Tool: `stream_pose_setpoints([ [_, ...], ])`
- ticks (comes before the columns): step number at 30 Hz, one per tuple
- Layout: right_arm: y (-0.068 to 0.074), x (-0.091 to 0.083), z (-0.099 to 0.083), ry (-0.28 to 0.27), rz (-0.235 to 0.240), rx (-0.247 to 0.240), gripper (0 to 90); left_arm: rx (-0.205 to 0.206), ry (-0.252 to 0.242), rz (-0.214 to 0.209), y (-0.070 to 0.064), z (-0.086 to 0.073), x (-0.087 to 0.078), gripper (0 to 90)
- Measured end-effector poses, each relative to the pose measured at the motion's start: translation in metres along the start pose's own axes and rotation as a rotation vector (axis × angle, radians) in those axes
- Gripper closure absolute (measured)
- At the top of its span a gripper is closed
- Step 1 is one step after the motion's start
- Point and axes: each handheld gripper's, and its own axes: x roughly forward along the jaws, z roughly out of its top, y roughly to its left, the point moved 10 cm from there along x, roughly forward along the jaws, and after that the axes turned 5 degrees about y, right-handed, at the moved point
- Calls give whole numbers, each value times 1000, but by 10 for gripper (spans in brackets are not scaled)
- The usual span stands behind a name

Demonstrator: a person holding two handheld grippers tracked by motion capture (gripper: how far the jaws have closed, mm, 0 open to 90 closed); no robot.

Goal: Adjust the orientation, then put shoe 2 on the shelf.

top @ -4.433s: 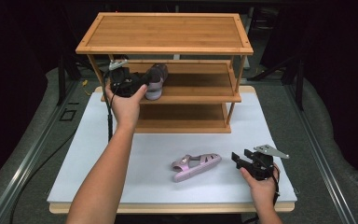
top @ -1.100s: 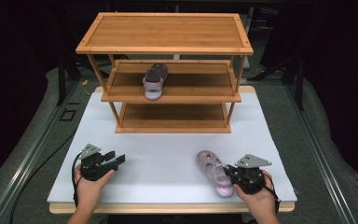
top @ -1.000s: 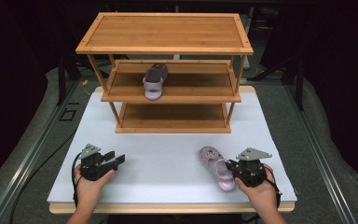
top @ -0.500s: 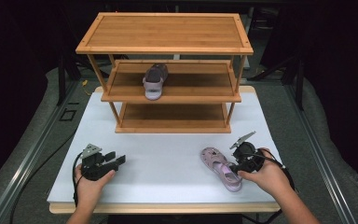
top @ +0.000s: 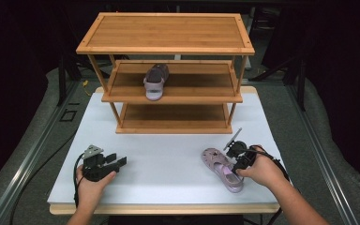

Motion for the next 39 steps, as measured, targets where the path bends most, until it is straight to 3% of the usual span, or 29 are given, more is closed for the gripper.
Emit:
stream_pose_setpoints([
  [2, 1, 2, 1, 1, 27, 2, 769, 0, 2, -1, -1, 0, 1, 457],
  [9, -3, 2, 1, 48, 20, 8, 810, 5, 9, 1, 0, -1, 2, 457],
  [11, -2, 2, 2, 58, 20, 10, 816, 15, 13, 17, 1, -2, 2, 457],
  [15, -1, 1, 1, 94, 22, 6, 823, 73, 28, 66, 4, -2, 2, 455],
  [17, 0, 2, 3, 81, 21, 3, 824, 90, 38, 87, 6, -3, 3, 455],
  [19, -1, 0, 5, 71, 2, -7, 827, 98, 47, 100, 8, -4, 4, 454],
  [20, -2, -2, 5, 70, -33, -12, 828, 97, 48, 103, 9, -4, 4, 453],
  [22, -1, -4, 7, 32, -10, -15, 830, 90, 44, 106, 11, -4, 4, 451],
  [26, -1, -13, 9, -40, -23, -7, 832, 75, 32, 102, 14, -3, 2, 445],
  [29, 0, -25, 13, -160, -22, 25, 832, 65, 25, 96, 14, -2, 2, 442],
  [33, 5, -37, 18, -317, 41, 79, 832, 63, 20, 90, 13, -1, 2, 442],
  [35, 6, -43, 20, -398, 42, 97, 832, 60, 20, 87, 12, -1, 2, 442],
  [39, 6, -54, 24, -516, 52, 148, 832, 55, 18, 80, 12, -1, 2, 442],
])
